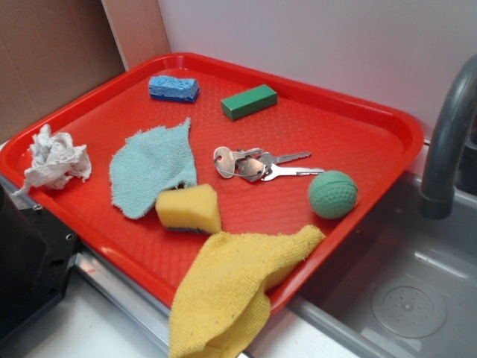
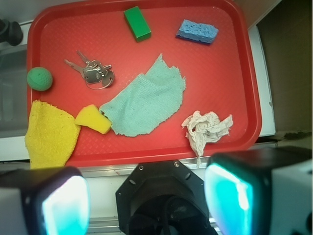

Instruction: Grab the blue sponge.

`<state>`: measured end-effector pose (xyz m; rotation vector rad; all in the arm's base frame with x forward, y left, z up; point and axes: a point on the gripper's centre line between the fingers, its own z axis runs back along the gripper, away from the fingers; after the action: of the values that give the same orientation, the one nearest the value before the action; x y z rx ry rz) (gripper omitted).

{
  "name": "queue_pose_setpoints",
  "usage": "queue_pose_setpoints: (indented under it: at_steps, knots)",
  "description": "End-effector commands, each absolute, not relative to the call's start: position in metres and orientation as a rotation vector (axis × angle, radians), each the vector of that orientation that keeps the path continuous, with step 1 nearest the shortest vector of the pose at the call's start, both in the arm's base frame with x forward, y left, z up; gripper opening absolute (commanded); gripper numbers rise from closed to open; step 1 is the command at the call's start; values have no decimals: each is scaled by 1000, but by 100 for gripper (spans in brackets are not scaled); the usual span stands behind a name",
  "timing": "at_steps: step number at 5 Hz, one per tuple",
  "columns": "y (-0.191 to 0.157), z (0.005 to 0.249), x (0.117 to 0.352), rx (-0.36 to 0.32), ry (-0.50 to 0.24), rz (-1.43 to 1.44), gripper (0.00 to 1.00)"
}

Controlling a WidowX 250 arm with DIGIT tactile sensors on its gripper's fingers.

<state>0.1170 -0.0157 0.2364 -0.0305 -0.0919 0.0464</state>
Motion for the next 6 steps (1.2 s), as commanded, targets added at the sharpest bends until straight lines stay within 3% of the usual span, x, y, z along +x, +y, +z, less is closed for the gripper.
queue_pose_setpoints:
  at_steps: [1, 2, 3, 4, 6]
  knots:
    - [-16, 236, 117, -30, -92, 46, 100]
    - [11, 205, 160, 132, -147, 146, 100]
    - [42, 179, 194, 161, -238, 131, 100]
    - [58, 152, 223, 115, -312, -69, 100]
    - [58, 152, 223, 115, -312, -69, 100]
